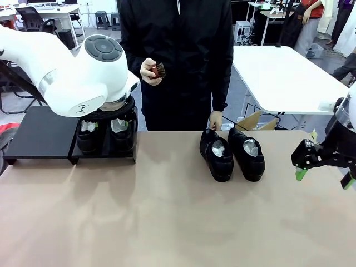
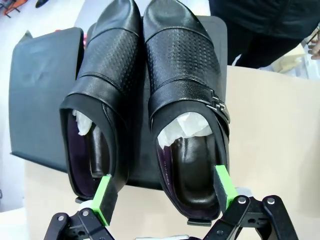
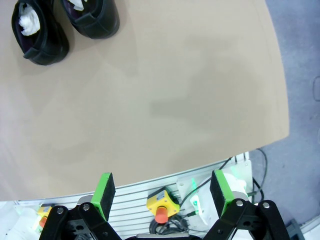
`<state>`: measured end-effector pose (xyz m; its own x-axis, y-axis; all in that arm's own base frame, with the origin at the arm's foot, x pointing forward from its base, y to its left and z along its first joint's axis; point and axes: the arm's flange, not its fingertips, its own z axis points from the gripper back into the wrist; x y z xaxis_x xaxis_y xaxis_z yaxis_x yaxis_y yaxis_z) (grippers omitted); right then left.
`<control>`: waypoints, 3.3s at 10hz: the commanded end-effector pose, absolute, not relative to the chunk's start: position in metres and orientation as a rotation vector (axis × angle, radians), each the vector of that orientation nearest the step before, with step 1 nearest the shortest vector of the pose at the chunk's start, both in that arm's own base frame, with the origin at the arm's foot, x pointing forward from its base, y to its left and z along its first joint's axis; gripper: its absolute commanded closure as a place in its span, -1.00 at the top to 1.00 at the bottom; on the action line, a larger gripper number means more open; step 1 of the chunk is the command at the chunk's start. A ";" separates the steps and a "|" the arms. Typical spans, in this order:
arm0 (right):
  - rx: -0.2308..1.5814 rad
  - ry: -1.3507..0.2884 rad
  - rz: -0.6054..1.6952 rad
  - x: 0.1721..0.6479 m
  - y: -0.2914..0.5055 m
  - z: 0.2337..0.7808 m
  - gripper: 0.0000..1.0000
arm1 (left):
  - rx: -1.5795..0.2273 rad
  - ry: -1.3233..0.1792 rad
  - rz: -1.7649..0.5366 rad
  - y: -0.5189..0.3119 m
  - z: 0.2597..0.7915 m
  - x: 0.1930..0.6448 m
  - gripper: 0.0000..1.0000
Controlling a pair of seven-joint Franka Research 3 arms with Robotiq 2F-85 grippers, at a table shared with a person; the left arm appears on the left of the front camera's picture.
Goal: Organize the shoes by placing them on the stand.
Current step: Pick up one Shoe and place it in the middle of the table.
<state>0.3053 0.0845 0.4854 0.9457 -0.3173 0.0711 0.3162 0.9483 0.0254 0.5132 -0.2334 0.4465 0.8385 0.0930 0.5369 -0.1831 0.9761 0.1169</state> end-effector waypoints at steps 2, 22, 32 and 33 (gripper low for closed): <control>0.028 -0.085 -0.341 0.309 0.086 0.485 1.00 | 0.168 -0.574 0.153 -0.231 0.448 0.514 1.00; 0.026 -0.058 -0.033 0.343 0.119 0.506 1.00 | 0.007 -0.066 -0.338 -0.272 0.471 0.423 1.00; 0.122 -0.056 0.060 0.522 0.210 0.425 1.00 | 0.007 -0.066 -0.338 -0.272 0.471 0.423 1.00; 0.111 -0.081 0.068 0.525 0.209 0.418 1.00 | 0.007 -0.066 -0.338 -0.272 0.471 0.423 1.00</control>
<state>0.5274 0.2075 0.4077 0.9977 0.0557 0.0387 -0.0604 0.9891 0.1341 0.4243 -0.2755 0.4708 0.9437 -0.3243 0.0656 0.3229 0.9459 0.0311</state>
